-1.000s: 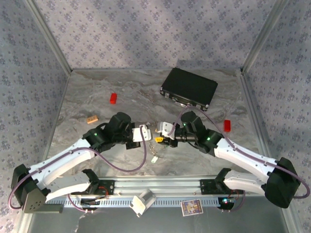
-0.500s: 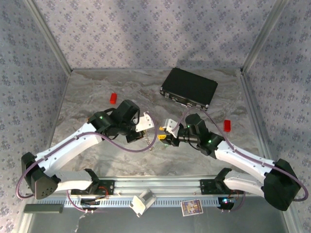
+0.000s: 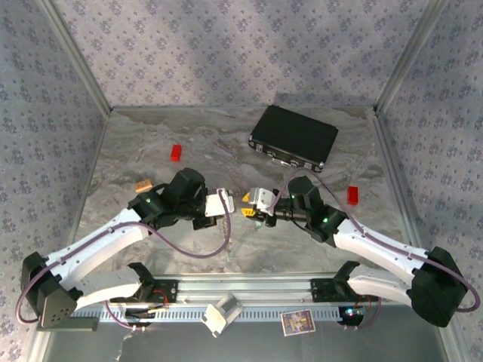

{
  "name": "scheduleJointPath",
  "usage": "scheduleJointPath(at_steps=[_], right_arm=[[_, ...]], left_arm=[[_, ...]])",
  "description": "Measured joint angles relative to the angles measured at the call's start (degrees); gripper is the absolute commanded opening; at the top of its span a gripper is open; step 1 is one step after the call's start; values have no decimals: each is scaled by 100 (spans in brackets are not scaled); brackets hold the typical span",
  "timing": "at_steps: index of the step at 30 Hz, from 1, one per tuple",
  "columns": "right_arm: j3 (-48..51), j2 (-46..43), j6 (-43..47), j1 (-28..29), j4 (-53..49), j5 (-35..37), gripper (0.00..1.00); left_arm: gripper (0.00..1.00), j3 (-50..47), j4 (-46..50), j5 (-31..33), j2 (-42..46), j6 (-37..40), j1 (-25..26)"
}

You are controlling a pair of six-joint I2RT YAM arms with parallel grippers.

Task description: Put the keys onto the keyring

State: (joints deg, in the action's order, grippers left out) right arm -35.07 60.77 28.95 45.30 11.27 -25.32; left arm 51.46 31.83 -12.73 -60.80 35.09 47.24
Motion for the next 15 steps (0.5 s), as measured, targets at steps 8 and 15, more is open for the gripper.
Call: scheduleJointPath(at_steps=[8,15], right_arm=[[-404,173,439,192,-514,46,28],[-511,411,498,382,-638,-50,28]], left_arm=[[0,-190,-258,-426,306,177,0],[0,-251,-341,-662,306,192,0]])
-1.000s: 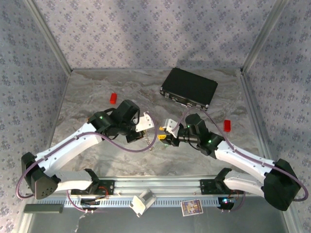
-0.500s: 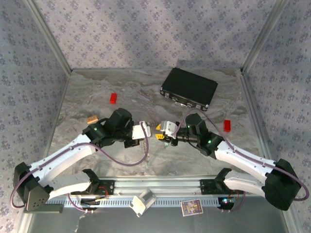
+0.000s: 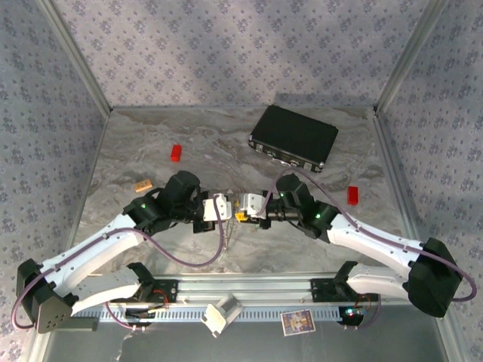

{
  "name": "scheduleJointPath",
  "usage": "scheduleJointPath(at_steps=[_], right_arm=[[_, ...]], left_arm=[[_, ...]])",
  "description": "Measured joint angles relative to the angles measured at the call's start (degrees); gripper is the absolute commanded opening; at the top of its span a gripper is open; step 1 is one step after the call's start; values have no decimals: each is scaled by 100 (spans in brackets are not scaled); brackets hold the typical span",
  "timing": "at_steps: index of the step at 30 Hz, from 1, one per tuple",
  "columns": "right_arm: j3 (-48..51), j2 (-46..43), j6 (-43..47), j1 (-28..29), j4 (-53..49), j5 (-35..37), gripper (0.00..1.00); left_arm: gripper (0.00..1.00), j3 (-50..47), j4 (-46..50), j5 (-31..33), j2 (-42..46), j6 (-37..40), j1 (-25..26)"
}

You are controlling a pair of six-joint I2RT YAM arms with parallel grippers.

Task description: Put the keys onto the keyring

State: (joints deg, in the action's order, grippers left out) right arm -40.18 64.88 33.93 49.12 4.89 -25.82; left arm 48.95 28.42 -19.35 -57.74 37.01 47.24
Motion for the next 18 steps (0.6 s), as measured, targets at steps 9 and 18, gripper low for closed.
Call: scheduleJointPath(at_steps=[9,18], right_arm=[[2,4,-24,22,-39,-48,25],[7,4,-149,129,166,-48,17]], left_arm=[[0,-4,-109,4,-2,-44,0],[0,-9,-157,4,-17,-59,0]])
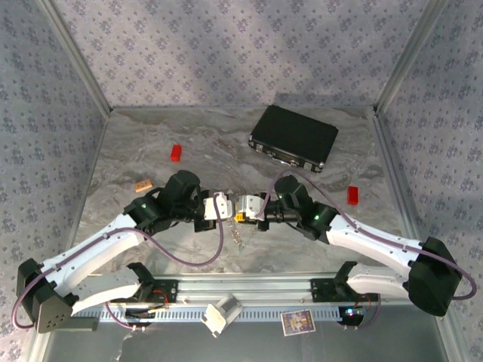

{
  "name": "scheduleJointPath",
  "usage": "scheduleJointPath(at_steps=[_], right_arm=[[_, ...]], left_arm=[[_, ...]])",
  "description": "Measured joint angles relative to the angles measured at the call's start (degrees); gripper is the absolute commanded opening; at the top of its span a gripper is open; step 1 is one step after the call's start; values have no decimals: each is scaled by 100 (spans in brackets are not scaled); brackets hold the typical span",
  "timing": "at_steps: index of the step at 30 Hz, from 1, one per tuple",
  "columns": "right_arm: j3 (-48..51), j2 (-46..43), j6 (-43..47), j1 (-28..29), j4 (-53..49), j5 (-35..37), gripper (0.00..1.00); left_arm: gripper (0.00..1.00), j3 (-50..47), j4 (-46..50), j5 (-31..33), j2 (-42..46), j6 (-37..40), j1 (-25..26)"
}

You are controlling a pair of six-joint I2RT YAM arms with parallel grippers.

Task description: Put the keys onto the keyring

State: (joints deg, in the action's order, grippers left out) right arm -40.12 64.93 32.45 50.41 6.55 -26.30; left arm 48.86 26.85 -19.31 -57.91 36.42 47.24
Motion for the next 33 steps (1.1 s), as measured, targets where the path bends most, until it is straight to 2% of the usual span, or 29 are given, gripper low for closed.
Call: scheduleJointPath(at_steps=[8,13,15,16,17,20,25,33], right_arm=[[0,96,-7,2,131,-4,15],[4,149,-26,26,166,-2,0],[20,151,-79,26,181,-2,0],[37,149,-94,24,190,-4,0],[61,146,-98,9,219,-11,0],[184,140,-175,-101,361,-142,0],[514,129,-466,-470,614,-535,0],[581,127,-817,-658,925,-1207,0]], left_arm=[[0,0,7,-26,-28,-50,0],[0,0,13,-79,-61,-109,-20],[0,0,4,-90,-83,-114,-50],[3,0,7,-105,-92,-118,-52],[16,0,7,-120,-103,-142,-63],[30,-20,-138,-245,-74,-350,-127],[39,-1005,-1539,-407,557,-1235,-313],[40,-2649,-3650,-387,1110,-2420,-328]])
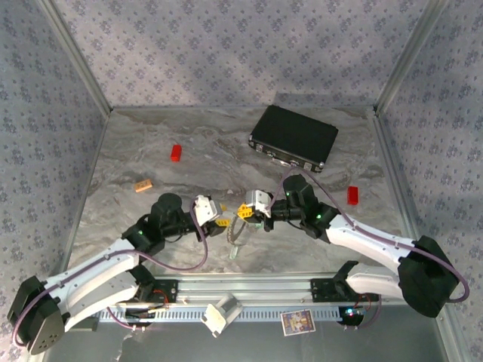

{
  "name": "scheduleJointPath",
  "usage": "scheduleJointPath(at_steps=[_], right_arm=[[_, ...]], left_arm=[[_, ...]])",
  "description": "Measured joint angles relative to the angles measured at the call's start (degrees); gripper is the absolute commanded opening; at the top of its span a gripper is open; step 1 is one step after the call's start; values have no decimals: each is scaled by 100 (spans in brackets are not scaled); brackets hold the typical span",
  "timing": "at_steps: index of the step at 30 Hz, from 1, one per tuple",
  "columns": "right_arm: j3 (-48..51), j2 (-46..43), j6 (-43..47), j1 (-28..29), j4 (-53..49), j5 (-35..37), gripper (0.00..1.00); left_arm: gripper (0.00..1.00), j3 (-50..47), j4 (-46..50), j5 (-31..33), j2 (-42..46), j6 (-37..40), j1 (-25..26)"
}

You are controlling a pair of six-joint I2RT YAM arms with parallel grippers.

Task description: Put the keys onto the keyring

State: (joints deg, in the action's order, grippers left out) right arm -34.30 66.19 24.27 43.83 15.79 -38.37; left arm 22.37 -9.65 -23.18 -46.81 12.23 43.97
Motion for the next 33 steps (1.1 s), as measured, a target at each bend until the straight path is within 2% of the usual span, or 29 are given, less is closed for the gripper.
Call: scheduleJointPath(at_steps=[6,17,26,33], right_arm=[[44,2,-208,-9,317,-216,0],[98,35,-352,7,562,-420,0],[160,35,-393,7,632,-431,0],[181,35,-398,17,669,-431,0]], left_arm=[[35,-505,-1132,-24,-31,-210,0],[29,-844,-2358,-422,-319,-229,0],[27,-970,-2804,-743,-505,-227,0],[19,-979,-3073,-791,-551,-249,0]])
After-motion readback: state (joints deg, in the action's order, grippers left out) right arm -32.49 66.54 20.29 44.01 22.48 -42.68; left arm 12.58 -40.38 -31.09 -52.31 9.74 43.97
